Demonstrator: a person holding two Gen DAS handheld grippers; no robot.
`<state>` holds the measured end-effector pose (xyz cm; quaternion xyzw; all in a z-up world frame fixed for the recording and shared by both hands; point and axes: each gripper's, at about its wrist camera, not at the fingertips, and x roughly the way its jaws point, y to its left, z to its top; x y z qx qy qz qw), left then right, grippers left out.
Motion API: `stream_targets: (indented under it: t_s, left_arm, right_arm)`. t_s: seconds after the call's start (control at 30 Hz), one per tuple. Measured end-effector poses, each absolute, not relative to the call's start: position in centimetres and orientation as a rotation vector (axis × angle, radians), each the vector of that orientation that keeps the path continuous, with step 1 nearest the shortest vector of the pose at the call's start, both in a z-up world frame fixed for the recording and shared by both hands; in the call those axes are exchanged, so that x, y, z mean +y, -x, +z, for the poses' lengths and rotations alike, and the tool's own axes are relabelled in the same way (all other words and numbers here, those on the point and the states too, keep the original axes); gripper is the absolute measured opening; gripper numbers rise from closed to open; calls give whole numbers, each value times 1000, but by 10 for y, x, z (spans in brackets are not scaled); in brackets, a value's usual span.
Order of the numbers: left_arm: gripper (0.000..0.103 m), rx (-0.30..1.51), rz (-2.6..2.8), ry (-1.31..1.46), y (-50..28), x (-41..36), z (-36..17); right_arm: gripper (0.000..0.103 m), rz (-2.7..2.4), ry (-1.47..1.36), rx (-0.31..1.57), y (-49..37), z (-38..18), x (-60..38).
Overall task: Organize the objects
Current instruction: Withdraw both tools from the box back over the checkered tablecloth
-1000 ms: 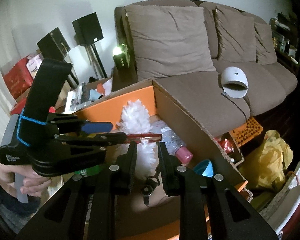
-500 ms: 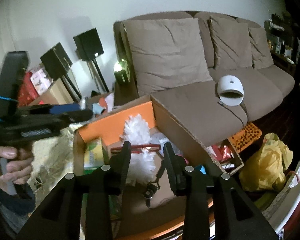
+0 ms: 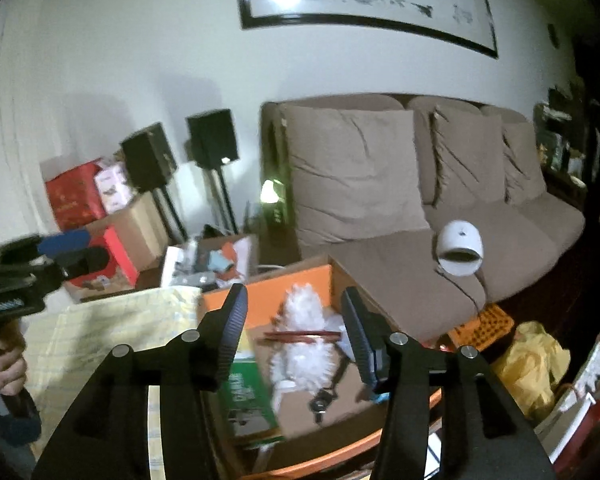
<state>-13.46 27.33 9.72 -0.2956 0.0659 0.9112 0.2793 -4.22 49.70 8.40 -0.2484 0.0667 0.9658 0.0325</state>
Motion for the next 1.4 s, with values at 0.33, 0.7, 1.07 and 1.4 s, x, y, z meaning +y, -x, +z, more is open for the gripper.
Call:
stream_targets:
  t_s: [0.33,0.7,1.07,1.4]
  left_arm:
    - [68,-155,2733,1071,148,101,33]
    - [68,-153,2744,1389,141,31,-47]
    - [70,134,2447,1537,134,72,-116]
    - [67,105,2353,1586,128,79,-125]
  right_arm:
    - [50,3240,803,95,35,97,411]
    - [55,3355,1324,-18,92,20,309]
    - [55,3298,1590,-403,114,-73,238]
    - [71,3319,1610,-256,134,-94,222]
